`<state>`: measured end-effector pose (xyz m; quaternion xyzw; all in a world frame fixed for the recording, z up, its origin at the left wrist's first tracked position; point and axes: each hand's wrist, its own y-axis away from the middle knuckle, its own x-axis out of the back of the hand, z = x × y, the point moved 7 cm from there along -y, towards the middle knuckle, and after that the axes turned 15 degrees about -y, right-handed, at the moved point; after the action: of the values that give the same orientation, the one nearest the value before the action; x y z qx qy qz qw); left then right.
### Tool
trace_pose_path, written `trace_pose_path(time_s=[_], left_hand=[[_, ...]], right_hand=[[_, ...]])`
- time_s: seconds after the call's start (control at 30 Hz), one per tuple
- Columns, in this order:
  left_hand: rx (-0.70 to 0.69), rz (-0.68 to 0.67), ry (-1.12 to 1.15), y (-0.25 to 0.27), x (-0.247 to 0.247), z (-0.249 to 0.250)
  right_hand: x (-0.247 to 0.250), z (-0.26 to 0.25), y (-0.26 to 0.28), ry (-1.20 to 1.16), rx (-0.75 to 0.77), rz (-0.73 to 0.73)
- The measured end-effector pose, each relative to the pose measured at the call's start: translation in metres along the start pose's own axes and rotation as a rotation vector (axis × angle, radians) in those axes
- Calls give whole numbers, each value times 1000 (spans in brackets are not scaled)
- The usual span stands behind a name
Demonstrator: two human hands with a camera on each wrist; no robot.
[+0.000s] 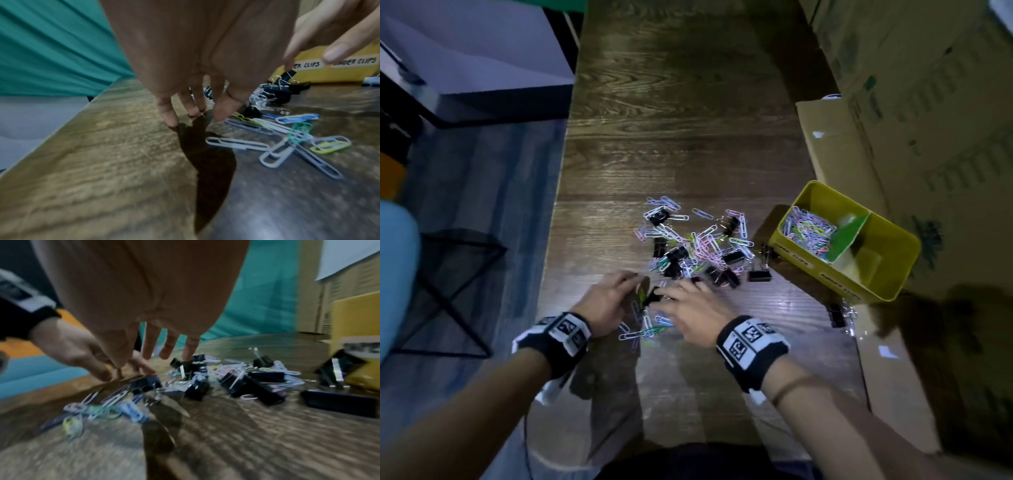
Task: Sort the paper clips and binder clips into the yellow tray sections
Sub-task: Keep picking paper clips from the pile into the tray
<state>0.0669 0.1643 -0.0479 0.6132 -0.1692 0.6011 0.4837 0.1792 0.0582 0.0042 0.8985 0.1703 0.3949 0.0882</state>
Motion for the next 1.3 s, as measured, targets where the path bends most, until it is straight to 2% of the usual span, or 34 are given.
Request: trace_pose_path(time_s=[0.1,0.17,0.27,0.37,0.43,0.5,0.6,0.77,0.9,1.0,1.13,1.3], left_hand=[[-8,-16,-114,10,-12,6],[-8,-4,-155,20,-12,15],[-28,83,-161,39,-13,29],[-70,132,-137,52,-17,41],[-15,107,-148,52,-16,36],[123,50,-132,51,-17,21],[216,-21,-71,54,-22,15],[123,-28,34,49,-28,36],[71,-4,21,46,-24,34],[1,24,-97,46,-20,26],[-138,-93,-191,45,-26,38],[-108,-82,-97,52,-34,51]], right_hand=[[-23,-3,-14,169,-99,-62],[-27,-1,-17,227,-133,-48],[-25,10,-17,287,-199,-26],[-21,20,-14,251,-251,44],[-18,18,-7,190,-263,146],[-23,11,2,133,-250,229],[-41,-4,9,127,-257,259],[-69,-11,5,65,-389,101],[-70,-13,6,-2,-400,137],[-69,-8,7,-52,-440,150],[-67,-5,7,-56,-447,161],[-76,-11,4,-83,-420,131]])
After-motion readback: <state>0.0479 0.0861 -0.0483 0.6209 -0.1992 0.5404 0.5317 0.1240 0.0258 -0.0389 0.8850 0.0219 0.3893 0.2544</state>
